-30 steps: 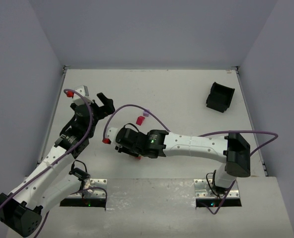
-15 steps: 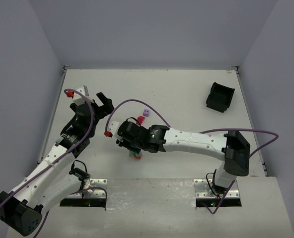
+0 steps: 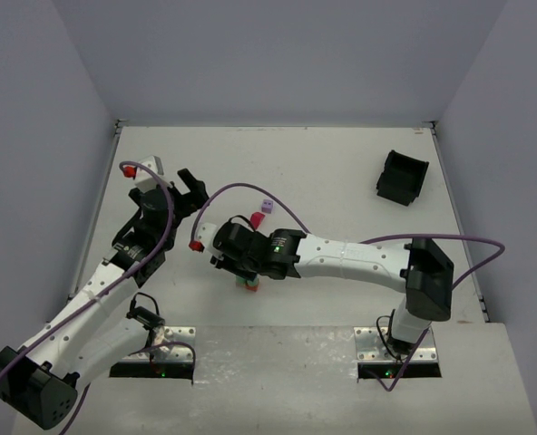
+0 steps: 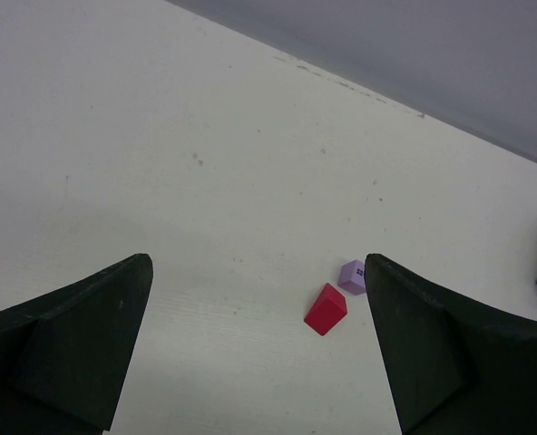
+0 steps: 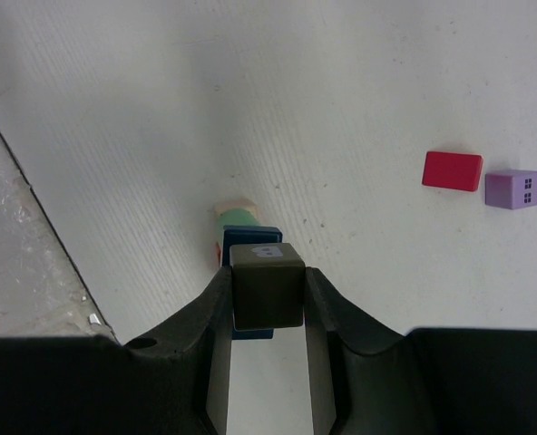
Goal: Build the wood block tower
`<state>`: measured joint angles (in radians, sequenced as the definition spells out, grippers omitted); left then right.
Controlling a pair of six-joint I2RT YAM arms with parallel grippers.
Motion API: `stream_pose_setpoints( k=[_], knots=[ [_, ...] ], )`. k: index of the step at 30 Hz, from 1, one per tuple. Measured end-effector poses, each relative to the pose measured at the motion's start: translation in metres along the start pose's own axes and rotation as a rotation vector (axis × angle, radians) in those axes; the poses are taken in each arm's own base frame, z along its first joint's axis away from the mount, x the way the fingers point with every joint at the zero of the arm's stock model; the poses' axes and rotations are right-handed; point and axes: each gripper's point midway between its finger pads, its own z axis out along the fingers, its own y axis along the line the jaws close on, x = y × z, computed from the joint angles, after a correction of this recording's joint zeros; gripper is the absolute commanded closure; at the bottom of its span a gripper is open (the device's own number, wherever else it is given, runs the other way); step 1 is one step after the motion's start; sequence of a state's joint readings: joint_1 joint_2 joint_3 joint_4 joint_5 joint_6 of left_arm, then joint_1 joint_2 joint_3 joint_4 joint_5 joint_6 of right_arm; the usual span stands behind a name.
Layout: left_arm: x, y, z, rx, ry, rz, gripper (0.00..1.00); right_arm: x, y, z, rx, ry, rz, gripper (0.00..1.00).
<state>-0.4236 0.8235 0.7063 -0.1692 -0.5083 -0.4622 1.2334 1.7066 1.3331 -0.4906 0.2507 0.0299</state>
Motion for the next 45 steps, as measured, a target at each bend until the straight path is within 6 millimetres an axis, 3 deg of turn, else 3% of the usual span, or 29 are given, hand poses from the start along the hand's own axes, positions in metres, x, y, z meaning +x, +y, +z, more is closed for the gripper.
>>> stream_pose_setpoints(
  k=[20,45],
  knots=[
    [0.001,-0.004,0.000,0.017,0.004,-0.009,0.00,-0.007,0.003,0.005,-0.019,-0.027,0.013,0.79],
    [0.002,-0.007,0.000,0.036,0.010,-0.010,0.00,0.002,0.005,0.012,-0.019,0.020,0.030,0.74]
  ],
)
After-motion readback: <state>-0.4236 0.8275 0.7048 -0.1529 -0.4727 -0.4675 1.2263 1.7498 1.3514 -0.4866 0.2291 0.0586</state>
